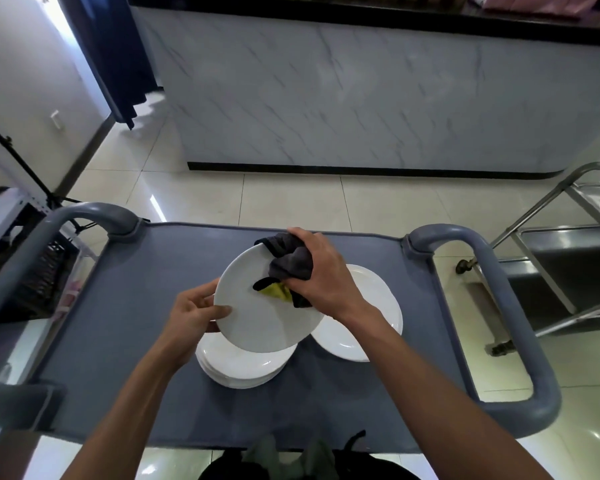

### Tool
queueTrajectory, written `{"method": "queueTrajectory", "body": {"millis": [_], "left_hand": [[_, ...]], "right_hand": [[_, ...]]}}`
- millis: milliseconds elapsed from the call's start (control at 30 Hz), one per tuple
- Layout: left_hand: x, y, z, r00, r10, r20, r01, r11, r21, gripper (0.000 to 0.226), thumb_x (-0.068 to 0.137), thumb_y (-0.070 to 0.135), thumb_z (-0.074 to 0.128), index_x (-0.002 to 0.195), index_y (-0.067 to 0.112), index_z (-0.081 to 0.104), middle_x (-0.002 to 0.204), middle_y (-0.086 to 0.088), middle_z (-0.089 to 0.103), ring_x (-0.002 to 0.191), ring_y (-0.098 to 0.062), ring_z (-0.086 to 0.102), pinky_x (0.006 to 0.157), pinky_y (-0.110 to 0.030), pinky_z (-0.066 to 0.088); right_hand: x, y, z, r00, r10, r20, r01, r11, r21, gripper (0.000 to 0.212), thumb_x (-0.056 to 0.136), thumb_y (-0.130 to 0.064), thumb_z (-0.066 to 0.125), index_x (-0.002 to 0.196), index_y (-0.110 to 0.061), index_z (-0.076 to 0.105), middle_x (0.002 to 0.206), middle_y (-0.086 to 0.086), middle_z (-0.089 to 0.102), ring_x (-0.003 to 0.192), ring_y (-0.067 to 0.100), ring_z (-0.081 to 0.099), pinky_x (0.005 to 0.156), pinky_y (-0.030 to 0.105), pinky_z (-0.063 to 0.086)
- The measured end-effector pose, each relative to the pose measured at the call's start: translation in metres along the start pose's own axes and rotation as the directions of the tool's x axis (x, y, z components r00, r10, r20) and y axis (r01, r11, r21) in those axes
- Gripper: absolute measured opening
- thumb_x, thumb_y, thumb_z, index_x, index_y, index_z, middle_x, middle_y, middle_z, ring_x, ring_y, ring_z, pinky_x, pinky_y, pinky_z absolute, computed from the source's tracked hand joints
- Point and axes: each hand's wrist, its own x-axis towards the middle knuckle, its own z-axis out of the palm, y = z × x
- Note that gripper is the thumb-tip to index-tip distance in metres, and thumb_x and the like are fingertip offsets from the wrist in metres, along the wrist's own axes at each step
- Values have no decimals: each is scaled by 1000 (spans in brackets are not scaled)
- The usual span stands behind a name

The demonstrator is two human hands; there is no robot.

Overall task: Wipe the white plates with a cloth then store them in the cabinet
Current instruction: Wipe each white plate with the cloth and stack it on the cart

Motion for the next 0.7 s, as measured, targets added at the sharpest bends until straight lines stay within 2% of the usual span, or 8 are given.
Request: {"method": "queueTrajectory", "body": {"millis": [167,300,367,467,533,567,633,700], "left_hand": [[-3,-2,13,996,-6,-90,5,1000,-10,40,87,-13,59,110,16,75,98,-10,77,89,-26,72,68,-33,60],[-6,-8,26,980,-30,-199,12,996,-90,30,89,-9,55,105,6,74,98,-11,76,92,-31,68,77,-39,58],[-10,-8,29,981,-33,-192,-1,985,-175,31,90,-5,49,105,5,74,95,-12,74,89,-30,66,76,-35,58],[-19,-9,28,996,-31,-89,-10,905,-425,31,83,20,51,99,10,76,95,-9,73,89,-27,66,82,-36,53],[-20,-12,26,984,-118,-132,30,846,-533,30,87,30,51,94,13,75,96,-8,71,97,-30,64,90,-46,49],[-20,-14,25,965,-202,-166,88,849,-521,33,91,36,51,99,13,72,100,-9,70,103,-32,63,91,-50,50],[-21,-20,25,902,-396,-174,273,833,-482,50,93,54,51,114,11,67,111,-11,67,111,-33,62,89,-51,53],[-26,-23,24,827,-556,-80,449,740,-502,74,85,69,55,123,5,61,120,-14,69,112,-36,66,81,-50,54]], "right_hand": [[-9,5,-3,992,-71,-100,73,997,12,73,75,-17,85,140,-19,52,126,0,58,119,20,51,101,32,44],[-13,2,-4,974,-156,-167,158,987,-4,66,77,-15,83,137,-14,55,124,5,59,116,25,52,97,36,48],[-15,0,-5,964,-195,-183,194,981,-21,65,77,-15,83,136,-14,56,125,5,58,115,27,52,93,39,51],[-17,0,-6,939,-270,-212,263,963,-62,67,74,-11,84,136,-13,58,124,6,58,112,28,53,84,44,54],[-19,-1,-6,909,-331,-253,319,944,-87,66,74,-10,84,134,-12,59,122,7,59,109,29,55,82,43,54],[-21,-2,-6,892,-357,-276,344,934,-96,65,75,-11,84,134,-12,58,121,8,59,107,29,55,82,41,54],[-23,-4,-5,861,-397,-319,386,917,-101,65,76,-12,84,135,-14,55,122,6,57,106,30,56,85,36,53],[-26,-6,-5,833,-432,-346,424,900,-102,66,77,-12,83,136,-16,52,122,2,52,105,30,56,87,33,52]]}}
